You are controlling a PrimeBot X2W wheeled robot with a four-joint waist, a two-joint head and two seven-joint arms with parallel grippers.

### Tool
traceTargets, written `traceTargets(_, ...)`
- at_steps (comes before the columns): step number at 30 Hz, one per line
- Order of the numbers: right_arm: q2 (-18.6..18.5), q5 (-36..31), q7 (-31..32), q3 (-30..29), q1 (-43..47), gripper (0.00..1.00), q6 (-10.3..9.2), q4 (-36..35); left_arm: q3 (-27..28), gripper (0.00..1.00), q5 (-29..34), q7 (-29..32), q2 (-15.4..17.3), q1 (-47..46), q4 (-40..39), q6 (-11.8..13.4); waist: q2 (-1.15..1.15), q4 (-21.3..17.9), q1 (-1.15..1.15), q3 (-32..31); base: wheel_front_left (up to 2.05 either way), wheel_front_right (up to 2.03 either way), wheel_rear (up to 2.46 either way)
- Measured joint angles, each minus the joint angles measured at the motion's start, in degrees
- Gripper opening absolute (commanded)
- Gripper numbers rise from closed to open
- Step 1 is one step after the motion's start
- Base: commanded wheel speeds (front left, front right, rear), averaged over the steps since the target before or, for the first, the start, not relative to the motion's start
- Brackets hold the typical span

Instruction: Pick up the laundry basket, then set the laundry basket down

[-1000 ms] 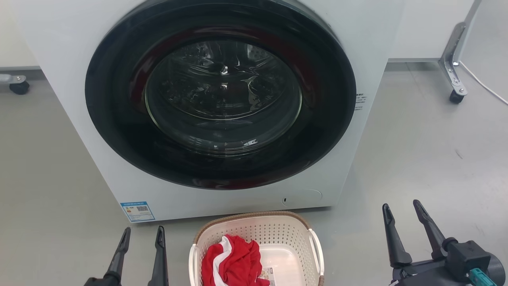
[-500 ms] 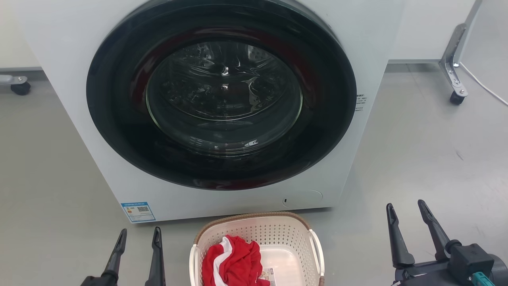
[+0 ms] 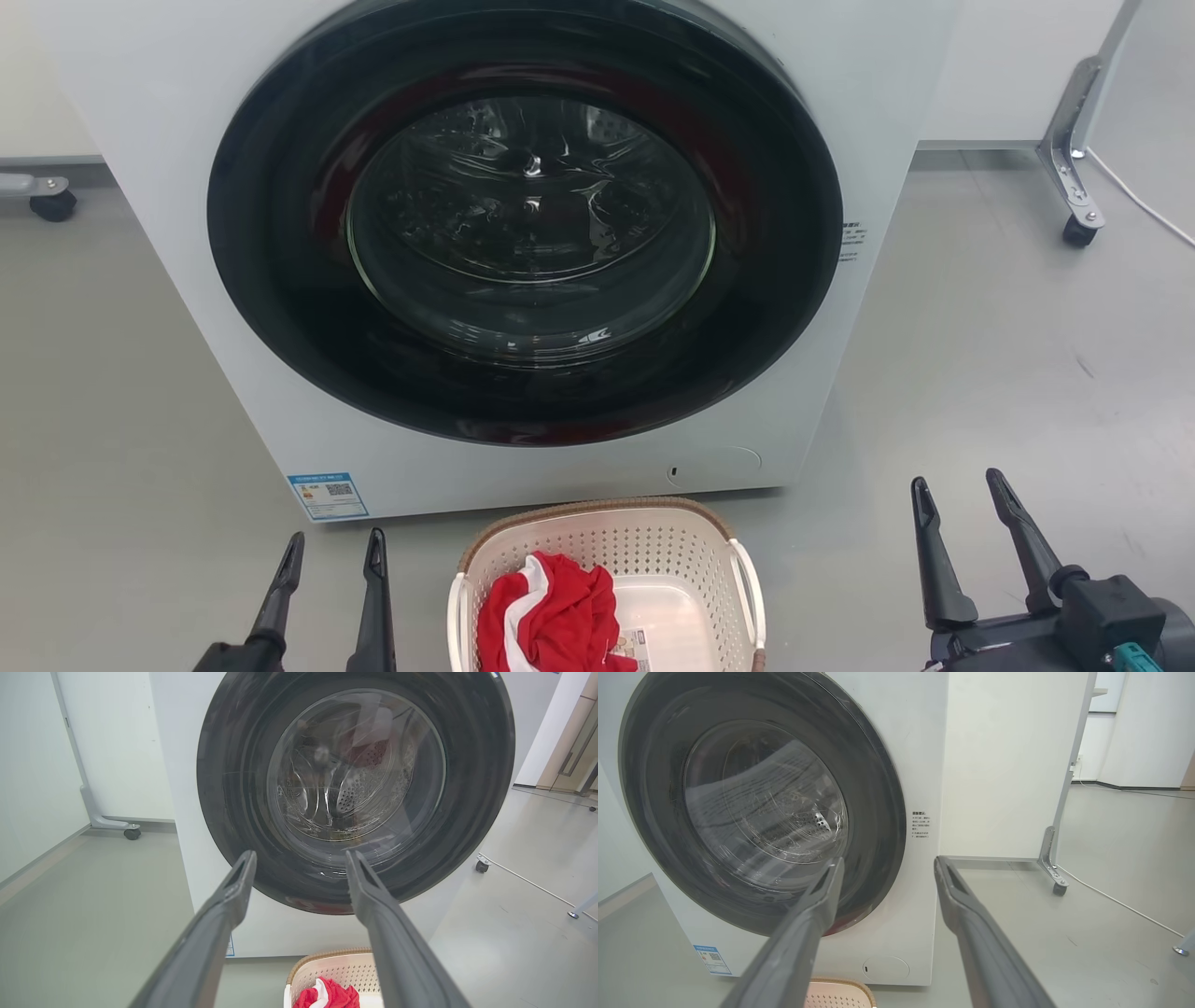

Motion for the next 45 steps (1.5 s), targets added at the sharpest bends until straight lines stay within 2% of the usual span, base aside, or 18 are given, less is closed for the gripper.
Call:
traceTargets(13, 1.6, 2.7, 1.0, -0.8, 1.6, 0.0, 0.77, 3.1, 0.6, 0.0, -2.3, 0.9, -0.5, 0.8, 3.5, -0.6, 0.0, 0.1, 0.0, 0.1, 0.0, 0.0, 0.0)
traceTargets(45, 4.9, 27.0, 8.1, -8.5, -0.4, 0.0, 4.93, 7.0, 5.6, 0.0, -26.9, 5.9, -1.8, -2.8, 8.6, -4.7, 0.0, 0.2, 0.0, 0.2, 0.0, 0.0, 0.0)
